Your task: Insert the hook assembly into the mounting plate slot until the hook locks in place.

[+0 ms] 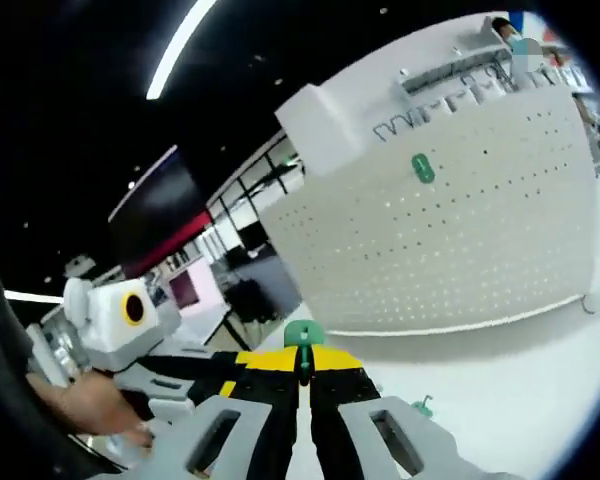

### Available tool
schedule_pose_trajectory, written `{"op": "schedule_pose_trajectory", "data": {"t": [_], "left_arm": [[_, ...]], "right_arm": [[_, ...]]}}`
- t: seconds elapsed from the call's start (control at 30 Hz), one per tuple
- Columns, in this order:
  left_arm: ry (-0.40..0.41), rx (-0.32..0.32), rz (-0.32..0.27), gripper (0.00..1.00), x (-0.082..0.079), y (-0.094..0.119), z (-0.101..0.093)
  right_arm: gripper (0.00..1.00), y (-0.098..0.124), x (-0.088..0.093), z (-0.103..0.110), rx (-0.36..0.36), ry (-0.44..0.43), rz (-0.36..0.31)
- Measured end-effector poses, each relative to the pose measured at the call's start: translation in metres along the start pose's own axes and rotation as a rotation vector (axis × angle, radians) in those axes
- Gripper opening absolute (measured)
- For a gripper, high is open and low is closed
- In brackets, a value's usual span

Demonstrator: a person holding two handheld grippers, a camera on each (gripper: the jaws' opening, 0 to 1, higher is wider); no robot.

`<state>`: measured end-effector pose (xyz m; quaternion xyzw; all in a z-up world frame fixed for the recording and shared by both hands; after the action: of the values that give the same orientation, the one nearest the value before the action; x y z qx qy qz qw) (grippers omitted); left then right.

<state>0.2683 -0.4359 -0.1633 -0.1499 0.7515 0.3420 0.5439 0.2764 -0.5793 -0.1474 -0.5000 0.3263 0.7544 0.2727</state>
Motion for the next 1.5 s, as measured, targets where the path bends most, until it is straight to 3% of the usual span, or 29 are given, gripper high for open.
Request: {"op": "schedule_pose_trajectory", "data": {"t": [0.17, 0.37, 1.0, 1.5], "left_arm": [[0.006, 0.002, 0.003, 0.17, -0.001, 0.000, 0.001], [0.003, 0.006, 0.009, 0.17, 0.000, 0.000, 0.000], [0.013, 0.027, 0.014, 0.12, 0.001, 0.000, -0.003], [-0.001, 0.033, 0.035, 0.08, 0.005, -0.002, -0.003]], "right_arm": [[0.00, -0.001, -0.001, 0.007, -0.010, 0.158, 0.027], [0.00, -0.003, 0.002, 0.015, -0.028, 0.232, 0.042], [0.00, -0.003, 0.007, 0.017, -0.048, 0.286, 0.066], [0.01, -0.004, 0.010, 0.023, -0.072, 0.394, 0.072]]}}
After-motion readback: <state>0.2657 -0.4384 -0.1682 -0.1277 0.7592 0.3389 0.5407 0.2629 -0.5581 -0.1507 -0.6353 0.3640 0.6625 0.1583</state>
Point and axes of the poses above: the point that each gripper's makers call its tool centre point, and the gripper's own axes: y roughly backward along the fingers, z roughly to its left, x roughly out of its underside, the point moved 9 cm from there along y, roughly backward along the fingers, and after that the axes turned 4 degrees about x, right-handed, at the moved point
